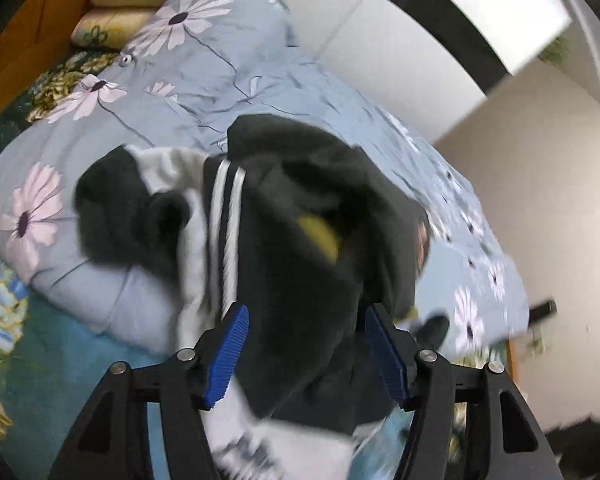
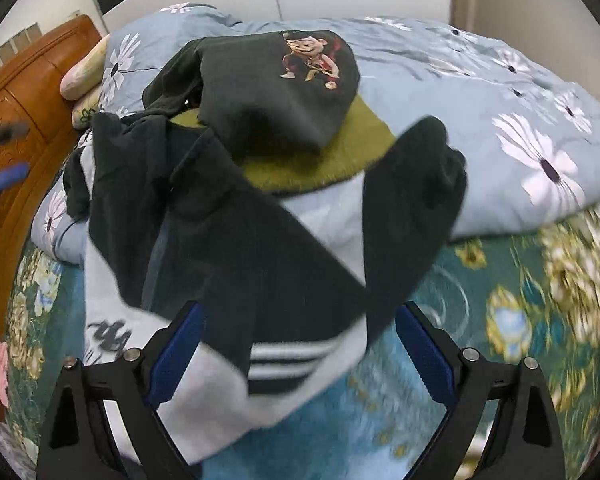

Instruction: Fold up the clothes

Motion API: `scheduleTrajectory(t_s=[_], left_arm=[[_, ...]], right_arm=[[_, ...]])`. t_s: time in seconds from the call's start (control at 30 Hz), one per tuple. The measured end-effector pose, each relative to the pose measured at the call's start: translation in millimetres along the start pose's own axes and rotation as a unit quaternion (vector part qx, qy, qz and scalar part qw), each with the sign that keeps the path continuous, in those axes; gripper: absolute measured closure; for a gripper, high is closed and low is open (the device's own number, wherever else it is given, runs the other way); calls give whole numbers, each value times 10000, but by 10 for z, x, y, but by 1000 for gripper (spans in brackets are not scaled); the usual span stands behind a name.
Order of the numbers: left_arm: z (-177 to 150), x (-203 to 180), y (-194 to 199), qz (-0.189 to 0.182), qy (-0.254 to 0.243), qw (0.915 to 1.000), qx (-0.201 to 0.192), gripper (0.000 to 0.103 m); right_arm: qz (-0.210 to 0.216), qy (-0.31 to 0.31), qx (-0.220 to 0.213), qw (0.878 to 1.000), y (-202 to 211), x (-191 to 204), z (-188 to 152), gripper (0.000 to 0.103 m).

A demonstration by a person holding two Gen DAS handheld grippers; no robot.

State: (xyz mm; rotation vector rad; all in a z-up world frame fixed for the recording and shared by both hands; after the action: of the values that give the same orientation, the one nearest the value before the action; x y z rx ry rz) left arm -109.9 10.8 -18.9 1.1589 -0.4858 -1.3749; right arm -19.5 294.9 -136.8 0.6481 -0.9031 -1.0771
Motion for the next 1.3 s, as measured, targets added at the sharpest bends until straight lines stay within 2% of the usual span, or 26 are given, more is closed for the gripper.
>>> scheduleTrajectory(t_s=[0.07,0.17,0.3,0.37,0.43,0.47,0.5,0.53,0.6,0.63,0.8,1.03,1.13,1.3], left_arm=[[185,-115,-259,326,110,9992,226,37],[254,-158,-628,831,278,9934,736,37],[273,37,-1012,1952,411,9733,1135,38],[205,164,-1073,2116,621,9673,1255,42],[114,303,-1096,2015,913,9659,1347,63],[67,380,-1095,1952,1043,9655,1372,80],[37,449,-1050,1898,1081,9671,1301,84],[7,519,-1005,1843,1118,9687,1230,87],[-55,642,-867,1758,1081,9731,1023,90],[-102,704,-754,1688,1031,9762,887,91],[-416,1044,-116,975,1178,9872,444,94],[-600,1178,972,202,1048,9934,-410,96],[-402,1029,1498,74,657,9918,-1097,97],[-378,903,2363,-392,359,9820,-1813,97]], right_arm=[[97,80,31,9999,-141,-30,98,17],[223,267,104,9993,-351,-39,237,25],[221,325,214,9990,-636,-37,376,27],[225,341,308,9987,-763,-9,393,27],[189,413,449,9980,-876,43,361,27],[163,450,521,9975,-926,68,341,29],[98,487,595,9970,-949,88,301,32],[34,524,669,9964,-971,107,261,40],[-94,598,817,9948,-1015,147,182,65],[-149,623,865,9942,-1017,166,147,88],[-193,445,434,9979,-552,234,95,92],[-393,472,-416,9972,405,472,173,95],[-446,527,-914,9934,951,665,283,95],[-635,689,-1770,9797,1892,1075,474,95]])
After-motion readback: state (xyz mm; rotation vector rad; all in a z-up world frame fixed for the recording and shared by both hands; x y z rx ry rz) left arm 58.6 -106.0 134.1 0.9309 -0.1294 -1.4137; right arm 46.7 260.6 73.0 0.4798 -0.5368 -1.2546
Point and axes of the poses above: each gripper's, at about its wrist camera, not at the fingertips, and y roughly against the way its jaws point, x to its left, z to its top, the point moved 8 cm from there along -y, roughly the way its jaws point, and after that the axes turned 11 degrees about z, right-handed, at the moved point
